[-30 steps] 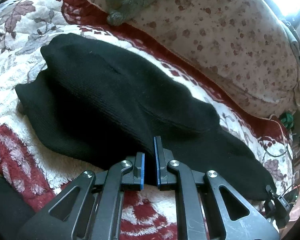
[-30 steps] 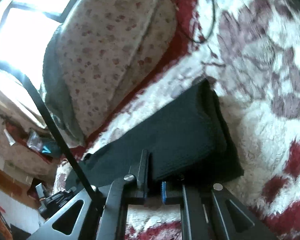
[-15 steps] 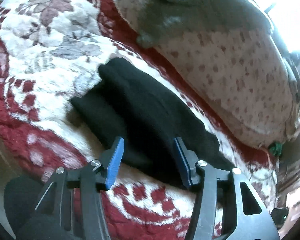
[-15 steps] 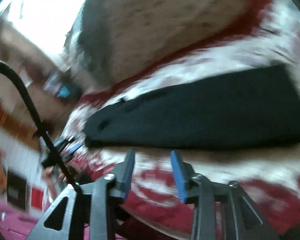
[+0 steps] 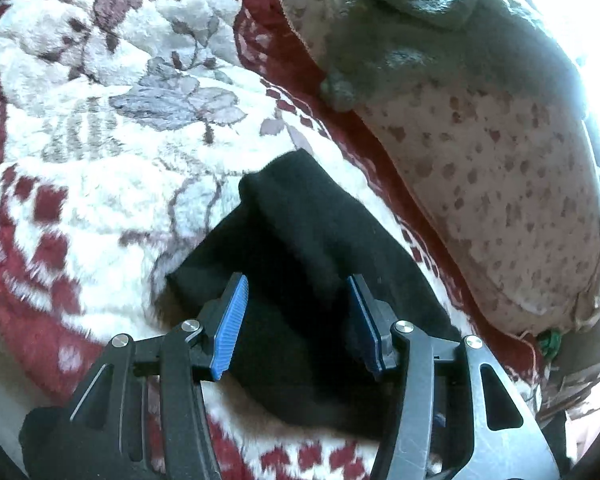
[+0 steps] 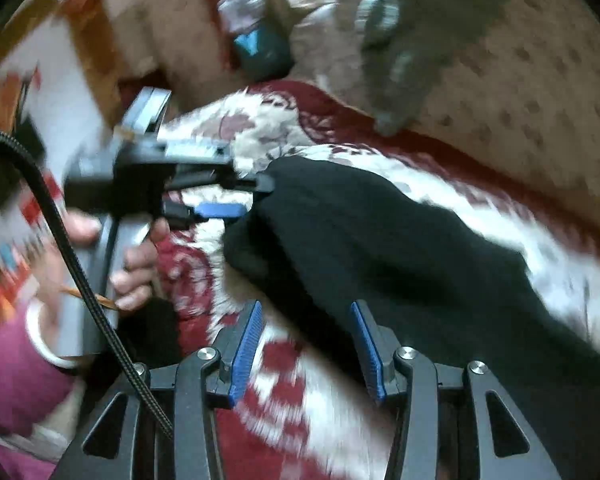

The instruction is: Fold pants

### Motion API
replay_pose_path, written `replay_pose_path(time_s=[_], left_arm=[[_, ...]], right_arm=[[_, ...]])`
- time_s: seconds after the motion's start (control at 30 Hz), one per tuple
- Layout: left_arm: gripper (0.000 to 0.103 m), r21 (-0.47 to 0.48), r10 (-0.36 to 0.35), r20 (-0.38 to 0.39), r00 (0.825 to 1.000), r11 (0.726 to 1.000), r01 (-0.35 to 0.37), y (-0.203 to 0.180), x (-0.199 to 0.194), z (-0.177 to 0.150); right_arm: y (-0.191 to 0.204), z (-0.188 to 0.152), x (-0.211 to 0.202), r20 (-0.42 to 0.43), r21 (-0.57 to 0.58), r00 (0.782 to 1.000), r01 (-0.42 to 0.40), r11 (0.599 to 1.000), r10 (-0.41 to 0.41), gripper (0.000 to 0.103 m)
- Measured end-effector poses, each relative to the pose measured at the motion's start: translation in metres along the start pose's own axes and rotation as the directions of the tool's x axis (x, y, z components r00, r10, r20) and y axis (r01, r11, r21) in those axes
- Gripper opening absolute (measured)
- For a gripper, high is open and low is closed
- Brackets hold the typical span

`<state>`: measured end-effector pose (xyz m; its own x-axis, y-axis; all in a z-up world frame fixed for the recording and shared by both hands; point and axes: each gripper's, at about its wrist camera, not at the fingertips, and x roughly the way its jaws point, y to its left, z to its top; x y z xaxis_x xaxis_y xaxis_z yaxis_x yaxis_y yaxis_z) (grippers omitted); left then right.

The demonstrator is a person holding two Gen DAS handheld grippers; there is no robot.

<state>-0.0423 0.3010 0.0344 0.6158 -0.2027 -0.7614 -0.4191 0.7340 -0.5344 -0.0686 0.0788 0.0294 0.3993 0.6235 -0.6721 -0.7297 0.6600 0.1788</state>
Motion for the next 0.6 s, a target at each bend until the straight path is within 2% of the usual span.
replay_pose_path(time_s=[0.1,0.17,0.2,0.23,0.3,0.4,0.43,0.47,0.5,0.53,0.6], left_arm=[[0.05,-0.016,-0.008,-0.002,1.0,1.0,0.008,0.003,0.008,0.008],[0.05,-0.023,-0.014,-0.007,1.0,1.0,0.014,0.003,0.014,0.013],[0.052,-0.024,-0.016,-0.01,1.0,1.0,0.016,0.003,0.017,0.014],[0.058,-0.028,-0.02,-0.011,1.0,0.999,0.02,0.002,0.02,0.017],[0.061,-0.041,-0.033,-0.007,0.999,0.999,0.033,0.002,0.024,0.02],[0.061,-0.061,-0.05,0.0,0.999,0.997,0.05,0.0,0.028,0.026],[0.057,-0.063,-0.06,0.004,0.998,0.996,0.06,-0.001,0.029,0.027],[0.048,-0.051,-0.059,0.003,0.998,0.997,0.059,-0.005,0.029,0.028],[0.026,-0.035,-0.05,0.002,0.999,0.998,0.05,-0.008,0.028,0.028],[0.02,-0.015,-0.044,0.012,0.999,0.999,0.044,-0.011,0.023,0.028],[0.015,0.006,-0.066,0.032,0.997,0.998,0.066,-0.014,0.013,0.027]], right_arm=[[0.009,0.007,0.032,-0.029,-0.079,0.999,0.038,0.996,-0.041,0.044],[0.006,0.009,0.041,-0.035,-0.09,0.994,0.097,0.991,-0.1,0.044],[0.0,0.011,0.047,-0.031,-0.071,0.996,0.085,0.994,-0.088,0.044],[-0.004,0.013,0.051,-0.024,-0.054,0.998,0.063,0.997,-0.065,0.042],[-0.014,0.018,0.055,-0.017,-0.027,0.998,0.056,0.998,-0.056,0.028],[-0.034,0.027,0.056,-0.005,0.062,1.0,-0.006,0.998,0.007,0.018],[-0.039,0.029,0.056,-0.005,0.092,1.0,-0.027,0.995,0.028,0.017],[-0.045,0.031,0.055,-0.003,0.121,0.999,-0.048,0.991,0.049,0.014],[-0.047,0.033,0.054,0.002,0.14,0.998,-0.062,0.988,0.062,0.012],[-0.048,0.034,0.052,0.006,0.151,0.997,-0.075,0.986,0.074,0.011],[-0.047,0.037,0.045,0.019,0.169,0.993,-0.114,0.979,0.112,0.01]])
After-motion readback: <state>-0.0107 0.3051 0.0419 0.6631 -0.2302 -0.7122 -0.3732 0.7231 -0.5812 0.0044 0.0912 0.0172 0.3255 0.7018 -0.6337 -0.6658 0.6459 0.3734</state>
